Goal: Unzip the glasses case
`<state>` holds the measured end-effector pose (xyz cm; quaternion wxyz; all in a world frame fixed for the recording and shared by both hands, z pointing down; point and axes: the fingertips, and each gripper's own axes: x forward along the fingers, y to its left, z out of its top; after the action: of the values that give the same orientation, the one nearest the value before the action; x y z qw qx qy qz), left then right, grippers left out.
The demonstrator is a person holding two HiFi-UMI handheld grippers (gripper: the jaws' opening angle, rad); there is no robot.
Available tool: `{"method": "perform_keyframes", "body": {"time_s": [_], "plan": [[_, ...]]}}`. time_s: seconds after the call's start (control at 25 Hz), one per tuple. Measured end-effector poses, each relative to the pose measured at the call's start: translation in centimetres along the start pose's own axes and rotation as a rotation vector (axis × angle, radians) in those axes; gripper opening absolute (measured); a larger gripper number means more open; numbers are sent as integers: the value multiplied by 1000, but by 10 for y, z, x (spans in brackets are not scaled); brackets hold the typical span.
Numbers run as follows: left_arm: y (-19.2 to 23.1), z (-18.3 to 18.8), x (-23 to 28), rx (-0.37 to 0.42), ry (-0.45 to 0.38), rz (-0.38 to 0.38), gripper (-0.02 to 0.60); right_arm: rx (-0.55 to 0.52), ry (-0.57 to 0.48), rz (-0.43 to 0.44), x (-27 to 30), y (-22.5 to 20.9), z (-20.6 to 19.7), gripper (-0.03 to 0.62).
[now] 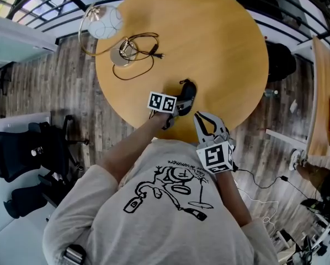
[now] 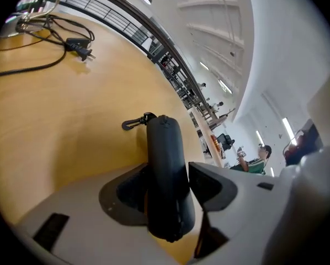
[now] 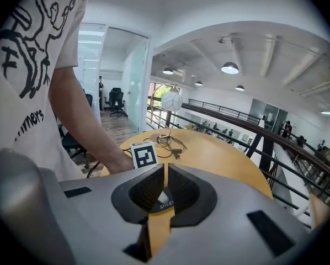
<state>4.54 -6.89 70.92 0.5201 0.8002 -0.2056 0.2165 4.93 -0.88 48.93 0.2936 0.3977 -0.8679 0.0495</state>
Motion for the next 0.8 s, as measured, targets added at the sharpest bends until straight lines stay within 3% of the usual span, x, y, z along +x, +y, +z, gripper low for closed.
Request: {"method": "perform_keyframes", "body": {"time_s": [0.12, 0.44, 0.68, 0.8], "plan": [[2, 2, 0, -18, -22, -13, 227, -4, 0, -14, -2, -5, -2, 26], [9, 11, -14, 93, -31, 97, 245, 12, -16, -2, 0, -8, -1, 26], [10, 18, -44, 121, -89, 133, 245, 41, -42, 9, 6, -14, 6, 26], [1, 30, -70, 136, -161, 171, 245, 93, -63, 18, 9, -20, 12, 26]]}}
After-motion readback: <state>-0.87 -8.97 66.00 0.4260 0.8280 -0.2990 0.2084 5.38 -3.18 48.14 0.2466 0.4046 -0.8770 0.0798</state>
